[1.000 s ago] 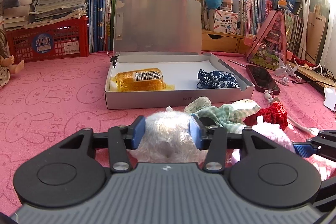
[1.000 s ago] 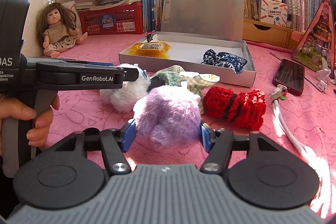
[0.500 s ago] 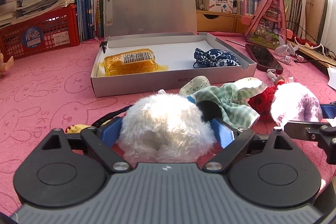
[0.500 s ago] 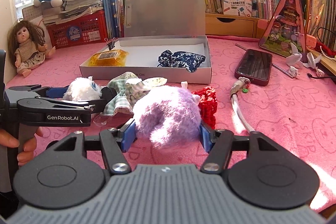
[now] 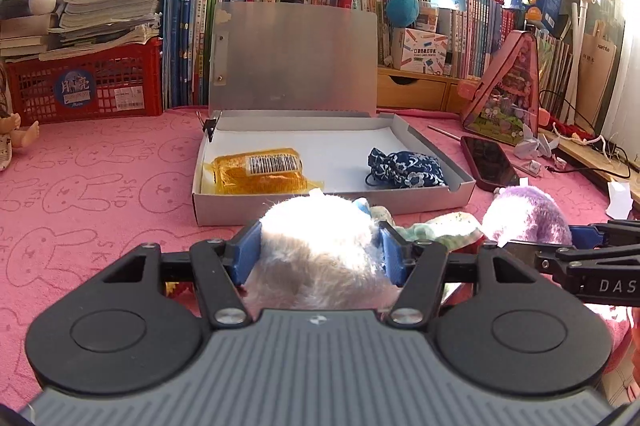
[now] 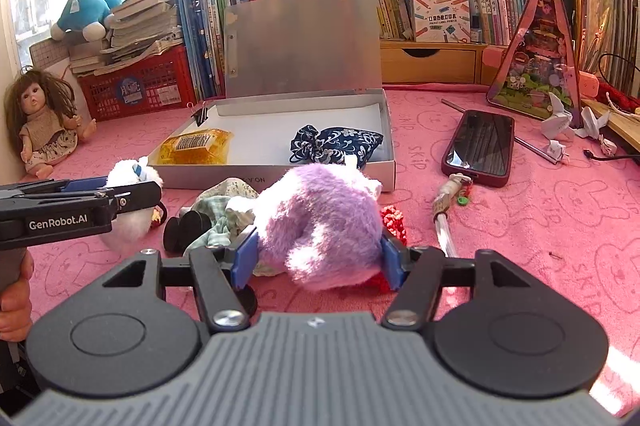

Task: Organize objects
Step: 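Place the white plush in the box with the left tool while the right tool places the lilac plush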

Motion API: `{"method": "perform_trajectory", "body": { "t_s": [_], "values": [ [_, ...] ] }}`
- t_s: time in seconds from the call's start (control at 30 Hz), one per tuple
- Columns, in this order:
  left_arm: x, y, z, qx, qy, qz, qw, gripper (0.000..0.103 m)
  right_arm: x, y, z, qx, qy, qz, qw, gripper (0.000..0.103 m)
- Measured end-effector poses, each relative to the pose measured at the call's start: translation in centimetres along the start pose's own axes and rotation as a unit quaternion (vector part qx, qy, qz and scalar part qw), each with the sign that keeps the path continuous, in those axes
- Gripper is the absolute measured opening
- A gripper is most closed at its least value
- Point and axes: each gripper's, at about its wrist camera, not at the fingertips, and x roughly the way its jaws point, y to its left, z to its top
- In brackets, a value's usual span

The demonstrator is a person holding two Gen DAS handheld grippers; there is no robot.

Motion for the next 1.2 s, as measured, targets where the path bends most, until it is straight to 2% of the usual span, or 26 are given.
{"method": "perform_trajectory", "body": {
  "t_s": [0.13, 0.3, 0.47, 0.57, 0.67, 0.73, 0.93, 1.2],
  "values": [
    [0.0, 0.2, 2.2, 0.016, -0.015, 0.001, 0.9998, 0.067, 0.8, -0.5, 1.7, 0.001, -0.006, 0.004, 1.0, 0.064],
    [2.0, 0.9, 5.7, 0.027, -0.02, 0.009, 0.9994, 0.067, 3.1, -1.2, 5.0, 0.005, 0.005, 0.016, 1.0, 0.064],
    [5.5, 1.9, 9.1, 0.019, -0.005, 0.013, 0.9997, 0.067, 6.4, -2.4, 8.7, 0.022, 0.024, 0.021, 0.999, 0.064],
    [8.1, 3.1, 10.7, -0.014, 0.016, 0.015, 0.9997, 0.067, 8.9, -3.8, 10.9, 0.055, 0.042, 0.034, 0.997, 0.064],
    [10.9, 4.7, 11.1, -0.065, 0.052, 0.012, 0.9965, 0.067, 11.4, -4.6, 12.4, 0.077, 0.055, 0.044, 0.995, 0.064],
    [12.1, 5.4, 10.8, -0.079, 0.065, 0.019, 0.9946, 0.067, 12.9, -4.8, 12.8, 0.082, 0.061, 0.038, 0.994, 0.065],
    [12.7, 6.1, 10.5, -0.082, 0.065, 0.024, 0.9942, 0.067, 15.7, -4.8, 12.1, 0.088, 0.086, 0.03, 0.992, 0.065],
    [12.3, 5.5, 10.6, -0.083, 0.065, 0.038, 0.9937, 0.067, 15.8, -5.6, 11.8, 0.094, 0.084, 0.034, 0.991, 0.065]
  ]
}}
